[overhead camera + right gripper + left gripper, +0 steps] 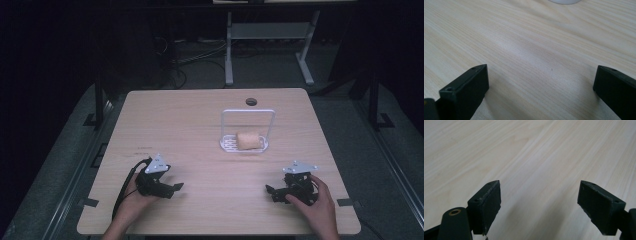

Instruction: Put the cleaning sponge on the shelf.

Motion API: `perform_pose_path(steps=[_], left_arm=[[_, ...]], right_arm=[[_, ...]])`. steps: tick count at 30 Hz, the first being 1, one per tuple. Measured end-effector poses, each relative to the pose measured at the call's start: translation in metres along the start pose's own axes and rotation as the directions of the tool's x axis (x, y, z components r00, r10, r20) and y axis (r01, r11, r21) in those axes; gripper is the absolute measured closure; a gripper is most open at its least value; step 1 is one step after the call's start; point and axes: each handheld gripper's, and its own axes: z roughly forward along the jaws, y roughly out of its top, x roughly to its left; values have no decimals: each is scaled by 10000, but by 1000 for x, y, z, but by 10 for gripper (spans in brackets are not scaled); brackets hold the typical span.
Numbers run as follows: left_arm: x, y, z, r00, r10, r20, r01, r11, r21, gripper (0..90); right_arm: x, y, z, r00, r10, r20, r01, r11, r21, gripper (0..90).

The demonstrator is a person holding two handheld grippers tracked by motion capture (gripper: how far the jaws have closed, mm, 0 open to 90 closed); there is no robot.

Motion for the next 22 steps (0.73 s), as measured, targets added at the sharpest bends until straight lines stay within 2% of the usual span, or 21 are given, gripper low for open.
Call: perform_pose_path(steps=[4, 8, 12, 17, 20, 22], left_arm=[[1, -15, -3, 9998, -134, -140, 137, 9996, 251, 175], [3, -21, -3, 9996, -251, -105, 257, 9980, 579, 139], [5, -23, -4, 9993, -238, -283, 256, 9977, 623, 134], [7, -27, -4, 9994, -272, -193, 281, 9984, 481, 129], [7, -35, -5, 9995, -271, -139, 269, 9996, -94, 128], [7, -36, -6, 9995, -286, -143, 284, 9995, -169, 129]], right_arm=[[0, 0, 0, 10000, 1, 3, -1, 10000, 1, 0], [0, 0, 0, 10000, 10, 5, -10, 10000, -4, 0], [0, 0, 0, 10000, 9, 3, -9, 10000, -5, 0], [0, 0, 0, 10000, 34, -1, -34, 10000, -16, 0], [0, 0, 0, 10000, 41, -3, -41, 10000, -8, 0], [0, 0, 0, 10000, 32, 2, -32, 10000, 10, 0]])
